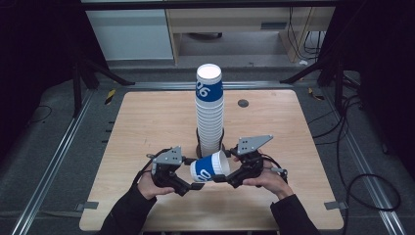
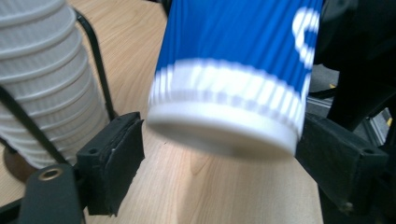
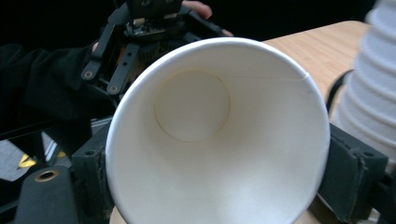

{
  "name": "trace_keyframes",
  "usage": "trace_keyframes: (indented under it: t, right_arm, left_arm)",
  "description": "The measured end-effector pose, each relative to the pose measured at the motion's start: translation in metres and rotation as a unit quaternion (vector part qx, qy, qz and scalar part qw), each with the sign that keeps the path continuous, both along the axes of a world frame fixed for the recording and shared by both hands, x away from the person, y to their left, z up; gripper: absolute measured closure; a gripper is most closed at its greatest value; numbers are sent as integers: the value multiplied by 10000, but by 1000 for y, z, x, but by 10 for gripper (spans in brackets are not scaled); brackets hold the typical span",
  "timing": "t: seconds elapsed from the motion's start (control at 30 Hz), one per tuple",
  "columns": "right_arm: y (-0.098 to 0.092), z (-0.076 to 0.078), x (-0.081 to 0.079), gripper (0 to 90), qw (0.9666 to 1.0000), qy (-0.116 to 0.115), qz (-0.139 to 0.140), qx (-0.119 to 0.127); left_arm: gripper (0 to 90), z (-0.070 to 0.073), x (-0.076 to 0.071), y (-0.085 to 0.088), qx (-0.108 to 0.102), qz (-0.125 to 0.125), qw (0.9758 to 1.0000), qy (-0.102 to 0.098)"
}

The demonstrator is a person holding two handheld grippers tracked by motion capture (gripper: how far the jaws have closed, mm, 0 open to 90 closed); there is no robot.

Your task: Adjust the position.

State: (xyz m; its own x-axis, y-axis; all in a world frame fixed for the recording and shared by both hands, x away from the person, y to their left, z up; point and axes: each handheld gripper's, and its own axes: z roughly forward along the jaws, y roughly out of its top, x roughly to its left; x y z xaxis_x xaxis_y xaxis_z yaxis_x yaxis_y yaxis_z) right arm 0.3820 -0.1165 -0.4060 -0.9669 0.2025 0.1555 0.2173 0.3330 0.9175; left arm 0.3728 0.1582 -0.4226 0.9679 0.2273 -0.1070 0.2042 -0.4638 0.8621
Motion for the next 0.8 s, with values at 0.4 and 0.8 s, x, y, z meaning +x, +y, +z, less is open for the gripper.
trace_keyframes:
  t: [0.4,0.8]
  right_arm:
    - [-28,13,9,150,9924,-157,-1208,-173]
    - [-70,29,21,148,9553,-249,-2829,-816]
  left_arm:
    - [147,-1,8,25,70,882,9960,113]
    - [149,-6,14,52,229,1901,9815,86]
